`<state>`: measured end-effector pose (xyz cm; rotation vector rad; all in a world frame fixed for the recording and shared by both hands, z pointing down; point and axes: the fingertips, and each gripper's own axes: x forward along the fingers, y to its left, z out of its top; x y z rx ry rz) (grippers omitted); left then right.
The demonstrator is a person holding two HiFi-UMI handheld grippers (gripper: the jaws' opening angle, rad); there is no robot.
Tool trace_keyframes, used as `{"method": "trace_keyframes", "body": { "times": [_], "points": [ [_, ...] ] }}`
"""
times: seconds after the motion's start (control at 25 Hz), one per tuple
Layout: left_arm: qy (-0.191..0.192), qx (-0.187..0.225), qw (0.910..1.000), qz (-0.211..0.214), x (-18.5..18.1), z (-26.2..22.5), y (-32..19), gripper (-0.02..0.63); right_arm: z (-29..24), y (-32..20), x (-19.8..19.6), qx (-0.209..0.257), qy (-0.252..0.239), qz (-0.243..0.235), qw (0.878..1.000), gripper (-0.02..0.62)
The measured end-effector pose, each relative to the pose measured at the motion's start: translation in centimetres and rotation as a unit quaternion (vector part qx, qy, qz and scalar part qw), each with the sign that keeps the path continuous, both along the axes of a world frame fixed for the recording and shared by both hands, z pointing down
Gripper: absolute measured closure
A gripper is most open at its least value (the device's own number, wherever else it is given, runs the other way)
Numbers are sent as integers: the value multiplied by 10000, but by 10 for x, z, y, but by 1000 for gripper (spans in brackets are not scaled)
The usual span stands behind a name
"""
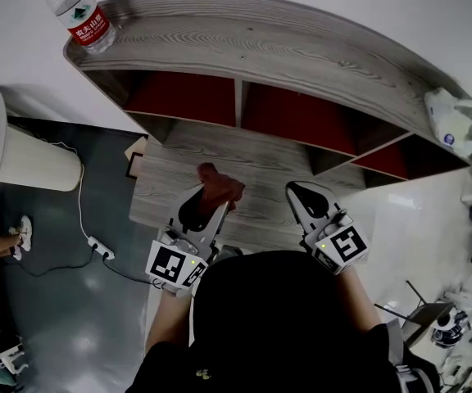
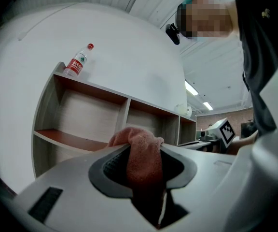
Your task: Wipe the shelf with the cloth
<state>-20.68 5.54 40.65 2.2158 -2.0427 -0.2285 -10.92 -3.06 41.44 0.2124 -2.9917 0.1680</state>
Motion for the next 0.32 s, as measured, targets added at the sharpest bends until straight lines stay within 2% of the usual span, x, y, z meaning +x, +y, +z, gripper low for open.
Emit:
{"method": "trace_keyframes", "body": {
  "times": [0.12,0.32],
  "points": [
    [-114,-42,9999,39,4,1,-1,457,2,-3,4,14,113,70,9999,597],
    [-162,-99,9998,46,7,4,-1,457,-4,-4,4,-44,-89,130,9999,597]
  ]
}}
